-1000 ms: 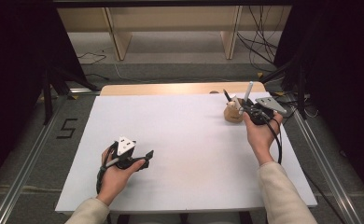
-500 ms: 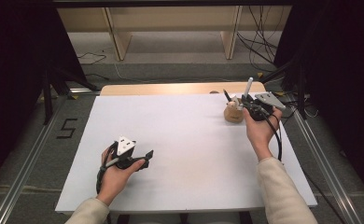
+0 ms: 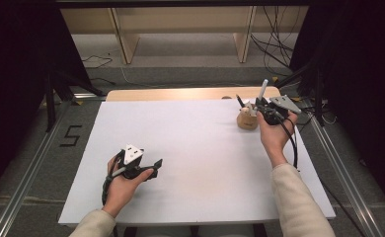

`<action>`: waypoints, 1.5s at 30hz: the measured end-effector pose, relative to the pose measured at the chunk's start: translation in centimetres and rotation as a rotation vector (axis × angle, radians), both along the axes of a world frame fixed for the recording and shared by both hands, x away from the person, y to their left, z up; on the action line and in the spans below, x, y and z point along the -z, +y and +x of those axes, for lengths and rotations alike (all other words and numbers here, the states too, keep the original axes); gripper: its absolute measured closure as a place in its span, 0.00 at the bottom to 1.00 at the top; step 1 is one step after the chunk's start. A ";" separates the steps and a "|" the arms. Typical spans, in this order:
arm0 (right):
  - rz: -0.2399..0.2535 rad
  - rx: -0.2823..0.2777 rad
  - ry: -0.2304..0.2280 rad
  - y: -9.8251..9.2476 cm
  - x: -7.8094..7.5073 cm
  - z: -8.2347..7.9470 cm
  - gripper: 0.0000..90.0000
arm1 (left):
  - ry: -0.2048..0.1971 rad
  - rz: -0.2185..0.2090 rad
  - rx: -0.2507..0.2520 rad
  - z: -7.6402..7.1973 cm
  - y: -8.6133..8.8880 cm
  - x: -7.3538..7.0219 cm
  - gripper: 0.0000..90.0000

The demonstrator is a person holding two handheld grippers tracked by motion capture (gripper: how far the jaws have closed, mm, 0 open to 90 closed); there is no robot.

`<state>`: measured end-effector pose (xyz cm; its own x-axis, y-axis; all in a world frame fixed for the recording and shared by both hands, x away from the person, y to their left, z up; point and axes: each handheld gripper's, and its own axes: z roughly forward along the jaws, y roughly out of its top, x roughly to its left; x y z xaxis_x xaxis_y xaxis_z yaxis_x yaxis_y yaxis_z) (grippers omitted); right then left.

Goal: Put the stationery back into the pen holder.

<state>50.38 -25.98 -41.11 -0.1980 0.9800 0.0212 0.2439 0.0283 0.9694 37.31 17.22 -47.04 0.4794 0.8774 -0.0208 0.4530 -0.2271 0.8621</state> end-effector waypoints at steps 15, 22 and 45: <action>-0.025 0.000 0.020 0.3 1.3 0.8 0.87 | -0.001 -0.001 0.001 0.0 0.0 0.0 0.23; -0.026 0.003 0.029 0.3 1.7 1.0 0.87 | 0.000 -0.001 0.002 0.0 0.0 0.0 0.23; -0.050 0.006 0.069 0.2 3.2 1.3 0.87 | 0.003 -0.004 0.006 0.0 -0.1 0.1 0.23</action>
<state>51.73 -25.76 -44.30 -0.1918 0.9813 -0.0140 0.3103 0.0742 0.9478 37.27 17.10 -47.14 0.4844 0.8744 -0.0258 0.4538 -0.2260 0.8619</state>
